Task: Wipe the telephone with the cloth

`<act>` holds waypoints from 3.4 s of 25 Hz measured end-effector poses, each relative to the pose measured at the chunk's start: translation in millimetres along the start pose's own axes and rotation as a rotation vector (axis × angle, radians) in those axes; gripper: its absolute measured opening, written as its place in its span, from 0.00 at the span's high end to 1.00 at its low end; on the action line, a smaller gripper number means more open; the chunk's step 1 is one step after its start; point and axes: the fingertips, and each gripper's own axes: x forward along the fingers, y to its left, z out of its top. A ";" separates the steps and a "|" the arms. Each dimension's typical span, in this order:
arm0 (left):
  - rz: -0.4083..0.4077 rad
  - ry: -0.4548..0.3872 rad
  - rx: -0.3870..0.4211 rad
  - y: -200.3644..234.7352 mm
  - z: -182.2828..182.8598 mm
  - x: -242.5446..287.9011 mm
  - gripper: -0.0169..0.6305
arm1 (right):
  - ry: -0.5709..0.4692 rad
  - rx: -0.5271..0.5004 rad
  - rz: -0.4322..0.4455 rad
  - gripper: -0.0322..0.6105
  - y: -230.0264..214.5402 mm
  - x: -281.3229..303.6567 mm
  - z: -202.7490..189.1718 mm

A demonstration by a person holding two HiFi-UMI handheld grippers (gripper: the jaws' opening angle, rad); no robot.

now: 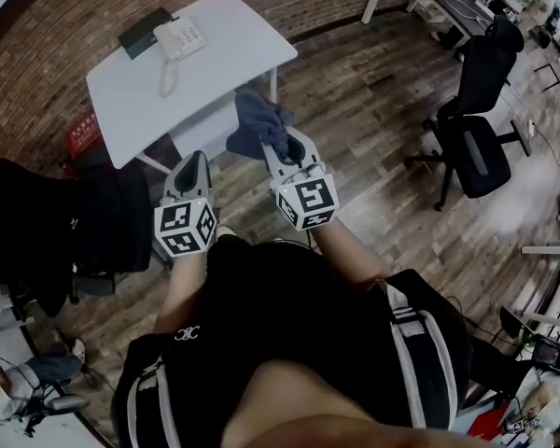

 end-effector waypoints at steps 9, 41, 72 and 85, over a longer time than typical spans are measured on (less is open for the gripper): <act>-0.021 -0.001 0.013 17.9 2.8 45.4 0.98 | -0.008 0.013 -0.043 0.86 -25.7 32.9 -10.4; 0.012 0.014 -0.126 329.2 79.0 248.3 0.98 | 0.123 -0.026 0.037 0.86 -7.7 430.9 -18.9; 0.528 0.030 -0.231 429.2 90.0 261.5 0.98 | 0.415 -0.176 0.419 0.87 -30.1 734.0 -159.1; 0.583 0.080 -0.263 437.8 71.4 270.3 0.98 | 0.603 -0.248 0.457 0.87 -23.6 752.3 -249.2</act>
